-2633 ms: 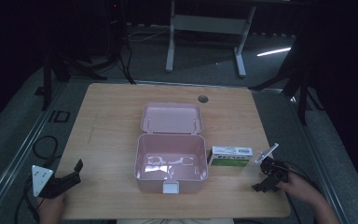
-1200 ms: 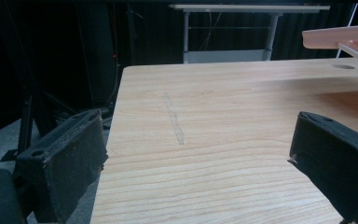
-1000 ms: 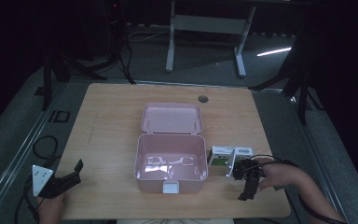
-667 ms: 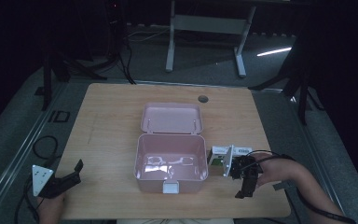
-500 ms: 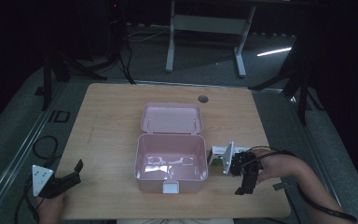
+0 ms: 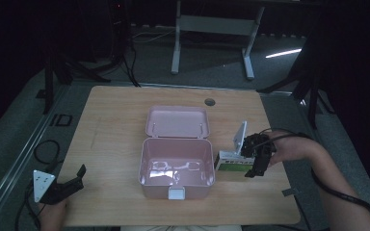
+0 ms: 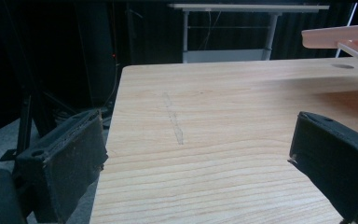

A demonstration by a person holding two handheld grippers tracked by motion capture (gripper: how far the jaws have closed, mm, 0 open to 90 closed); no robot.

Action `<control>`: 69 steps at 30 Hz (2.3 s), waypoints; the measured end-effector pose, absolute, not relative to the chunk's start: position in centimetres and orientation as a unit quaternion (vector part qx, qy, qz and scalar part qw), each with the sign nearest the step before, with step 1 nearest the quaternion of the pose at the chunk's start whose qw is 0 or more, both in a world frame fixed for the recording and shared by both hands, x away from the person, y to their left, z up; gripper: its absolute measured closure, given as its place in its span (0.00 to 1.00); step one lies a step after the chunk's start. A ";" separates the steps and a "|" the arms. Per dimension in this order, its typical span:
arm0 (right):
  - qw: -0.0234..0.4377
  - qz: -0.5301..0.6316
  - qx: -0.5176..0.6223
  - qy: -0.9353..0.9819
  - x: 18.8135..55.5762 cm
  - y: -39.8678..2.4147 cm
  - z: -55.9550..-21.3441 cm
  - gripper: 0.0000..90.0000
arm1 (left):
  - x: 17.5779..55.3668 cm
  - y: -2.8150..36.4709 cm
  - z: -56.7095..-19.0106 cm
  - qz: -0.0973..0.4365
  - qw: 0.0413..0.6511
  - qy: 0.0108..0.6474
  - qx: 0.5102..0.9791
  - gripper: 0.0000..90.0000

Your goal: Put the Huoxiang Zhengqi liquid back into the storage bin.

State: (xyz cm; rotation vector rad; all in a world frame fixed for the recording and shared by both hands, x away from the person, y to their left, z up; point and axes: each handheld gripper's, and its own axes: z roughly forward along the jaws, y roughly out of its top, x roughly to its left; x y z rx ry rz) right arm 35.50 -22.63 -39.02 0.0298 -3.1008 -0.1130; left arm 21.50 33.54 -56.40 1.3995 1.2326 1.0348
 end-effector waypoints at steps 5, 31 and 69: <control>0.004 -0.031 -0.012 -0.999 37.6 -23.2 -38.6 0.28 | 21.5 33.5 -56.4 0.425 0.483 0.506 0.574 0.04; 0.003 0.001 -0.016 -1.000 40.7 -22.1 -44.1 0.53 | 21.5 33.6 -56.4 0.421 0.484 0.507 0.575 0.04; 0.021 0.037 -0.023 -0.999 38.3 -21.7 -42.7 0.69 | 21.5 33.5 -56.4 0.423 0.483 0.508 0.574 0.04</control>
